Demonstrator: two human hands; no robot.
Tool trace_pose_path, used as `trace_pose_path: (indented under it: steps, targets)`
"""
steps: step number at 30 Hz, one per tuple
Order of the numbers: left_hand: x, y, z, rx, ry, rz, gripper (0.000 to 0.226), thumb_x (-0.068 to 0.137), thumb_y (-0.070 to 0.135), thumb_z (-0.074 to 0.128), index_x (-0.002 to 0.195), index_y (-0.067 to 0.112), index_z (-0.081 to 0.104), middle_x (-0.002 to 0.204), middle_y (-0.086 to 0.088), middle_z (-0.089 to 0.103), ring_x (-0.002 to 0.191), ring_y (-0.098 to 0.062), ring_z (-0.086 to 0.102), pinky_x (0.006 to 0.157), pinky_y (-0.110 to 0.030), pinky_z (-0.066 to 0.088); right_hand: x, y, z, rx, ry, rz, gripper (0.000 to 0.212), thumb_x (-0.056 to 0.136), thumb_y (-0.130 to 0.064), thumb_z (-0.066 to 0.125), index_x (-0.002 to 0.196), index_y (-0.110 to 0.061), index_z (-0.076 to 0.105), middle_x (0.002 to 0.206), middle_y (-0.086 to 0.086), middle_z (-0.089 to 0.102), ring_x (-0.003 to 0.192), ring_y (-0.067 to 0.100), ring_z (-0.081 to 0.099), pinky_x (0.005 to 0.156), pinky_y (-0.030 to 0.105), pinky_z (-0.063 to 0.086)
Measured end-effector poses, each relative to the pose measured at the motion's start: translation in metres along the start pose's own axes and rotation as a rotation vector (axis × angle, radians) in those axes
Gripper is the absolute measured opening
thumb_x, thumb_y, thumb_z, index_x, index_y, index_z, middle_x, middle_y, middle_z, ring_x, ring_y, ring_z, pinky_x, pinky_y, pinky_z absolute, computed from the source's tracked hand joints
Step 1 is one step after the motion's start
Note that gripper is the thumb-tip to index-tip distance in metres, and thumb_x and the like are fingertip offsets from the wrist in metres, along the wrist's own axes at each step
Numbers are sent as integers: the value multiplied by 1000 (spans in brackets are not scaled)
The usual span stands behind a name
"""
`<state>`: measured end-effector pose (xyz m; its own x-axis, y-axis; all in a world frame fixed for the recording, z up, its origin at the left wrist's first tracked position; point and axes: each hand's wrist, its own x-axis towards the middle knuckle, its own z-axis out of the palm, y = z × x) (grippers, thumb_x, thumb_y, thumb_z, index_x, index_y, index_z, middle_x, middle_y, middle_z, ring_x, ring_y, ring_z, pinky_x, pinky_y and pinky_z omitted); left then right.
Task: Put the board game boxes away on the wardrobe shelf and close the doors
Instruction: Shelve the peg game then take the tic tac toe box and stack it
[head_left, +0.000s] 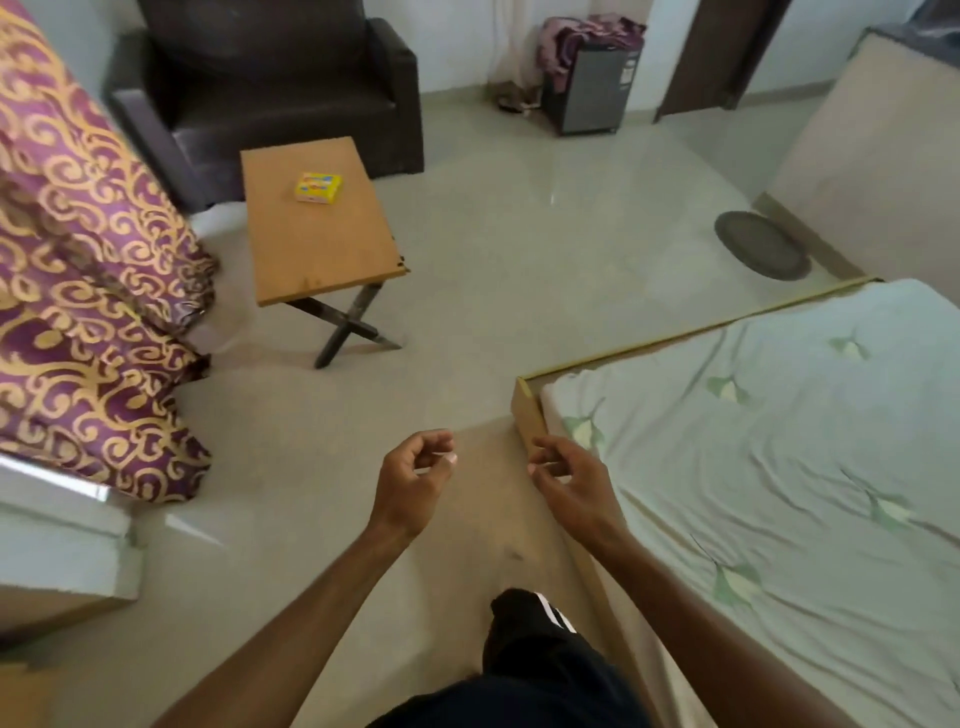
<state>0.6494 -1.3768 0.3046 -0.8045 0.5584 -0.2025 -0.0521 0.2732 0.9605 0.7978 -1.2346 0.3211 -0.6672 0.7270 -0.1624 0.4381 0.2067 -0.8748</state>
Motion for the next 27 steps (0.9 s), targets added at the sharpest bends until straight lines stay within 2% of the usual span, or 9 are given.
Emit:
trace_pose_path:
  steps: [4,8,13,15,17,20,27]
  targets:
    - [104,12,-12,-2,73,-12,25,85,5,66,107,16,70,100,3,72,84,-3,66,81,-22,53,111,-24,26,35,-63,-10,31,85,-12,62,115,-22,64,94,-8,69,84,4,64,72,12,49]
    - [222,31,-25,-10,160,-28,23,87,11,67,108,19,69,102,6,72,94,-11,66,84,-23,53,241,-51,54,8,-147,-62,31,84,-20,64,113,-29,65,90,-13,70,82,1,65,75,19,53]
    - [346,64,-49,-44,273,-58,22,89,13,65,110,17,69,104,5,71,96,-11,64,81,-20,50,387,-108,81,-32,-230,-137,31,85,-15,64,116,-20,66,91,-9,70,79,3,65,69,10,51]
    - [383,72,-59,-53,309,-61,21,89,15,65,109,18,69,104,7,71,98,-10,64,83,-21,50,434,-130,92,-52,-268,-146,31,86,-16,64,117,-21,65,92,-9,70,80,2,65,68,8,50]
    - [430,77,-72,-76,348,-59,19,89,13,65,105,20,70,103,7,71,96,-10,65,81,-19,50,487,-150,108,-81,-312,-173,31,87,-18,64,118,-23,64,94,-10,69,83,2,65,67,7,50]
    - [508,77,-94,-122,400,-71,21,86,8,66,95,27,71,99,4,72,92,-12,65,82,-24,51,568,-176,139,-108,-342,-214,31,87,-18,65,117,-22,64,93,-8,70,83,3,66,67,6,48]
    - [702,71,-157,-123,446,-122,25,83,2,61,102,15,71,99,4,71,84,-10,64,73,-23,50,749,-229,226,-149,-428,-216,29,85,-15,65,114,-21,66,90,-9,69,77,-2,64,65,4,47]
